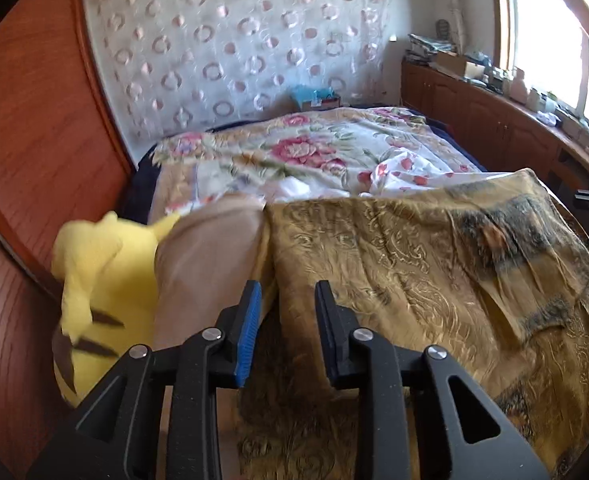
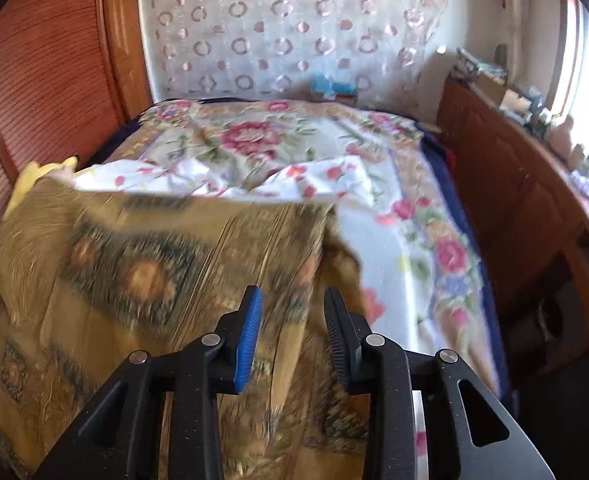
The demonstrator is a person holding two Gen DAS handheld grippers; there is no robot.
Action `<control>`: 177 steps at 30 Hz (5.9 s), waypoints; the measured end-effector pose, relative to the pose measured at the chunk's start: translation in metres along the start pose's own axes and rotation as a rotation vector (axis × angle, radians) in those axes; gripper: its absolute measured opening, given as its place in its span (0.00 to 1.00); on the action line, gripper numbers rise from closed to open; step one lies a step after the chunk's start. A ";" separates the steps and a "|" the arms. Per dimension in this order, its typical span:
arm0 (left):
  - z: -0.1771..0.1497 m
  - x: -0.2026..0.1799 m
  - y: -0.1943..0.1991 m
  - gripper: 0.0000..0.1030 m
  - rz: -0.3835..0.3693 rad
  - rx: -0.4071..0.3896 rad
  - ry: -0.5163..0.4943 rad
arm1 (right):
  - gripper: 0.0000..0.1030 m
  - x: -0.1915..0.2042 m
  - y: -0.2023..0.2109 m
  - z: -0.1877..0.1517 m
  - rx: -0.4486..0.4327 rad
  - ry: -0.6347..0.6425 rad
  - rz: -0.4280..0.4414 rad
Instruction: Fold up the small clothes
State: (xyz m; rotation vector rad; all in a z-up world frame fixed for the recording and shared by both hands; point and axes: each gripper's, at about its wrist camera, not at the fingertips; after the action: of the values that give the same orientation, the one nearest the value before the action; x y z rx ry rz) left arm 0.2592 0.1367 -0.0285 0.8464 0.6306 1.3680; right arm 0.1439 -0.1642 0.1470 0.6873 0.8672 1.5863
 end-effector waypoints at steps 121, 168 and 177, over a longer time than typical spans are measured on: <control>-0.050 -0.005 -0.026 0.06 -0.146 -0.012 0.097 | 0.04 -0.013 -0.029 -0.110 -0.026 0.027 0.072; -0.217 -0.040 0.080 0.38 -0.188 0.024 0.134 | 0.03 -0.024 0.036 -0.205 -0.054 0.031 0.141; -0.229 -0.029 0.057 0.41 -0.114 0.092 0.163 | 0.04 -0.019 0.044 -0.218 -0.079 0.054 0.132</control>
State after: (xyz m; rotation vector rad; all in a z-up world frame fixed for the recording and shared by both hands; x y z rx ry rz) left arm 0.0378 0.1422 -0.1144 0.7653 0.8610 1.3207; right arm -0.0544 -0.2229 0.0630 0.6594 0.8077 1.7550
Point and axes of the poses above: each gripper's, at about its wrist camera, not at the fingertips, and y roughly against the way its jaws point, x to its left, z to its top, and after that the axes turned 11 degrees about x, right-handed
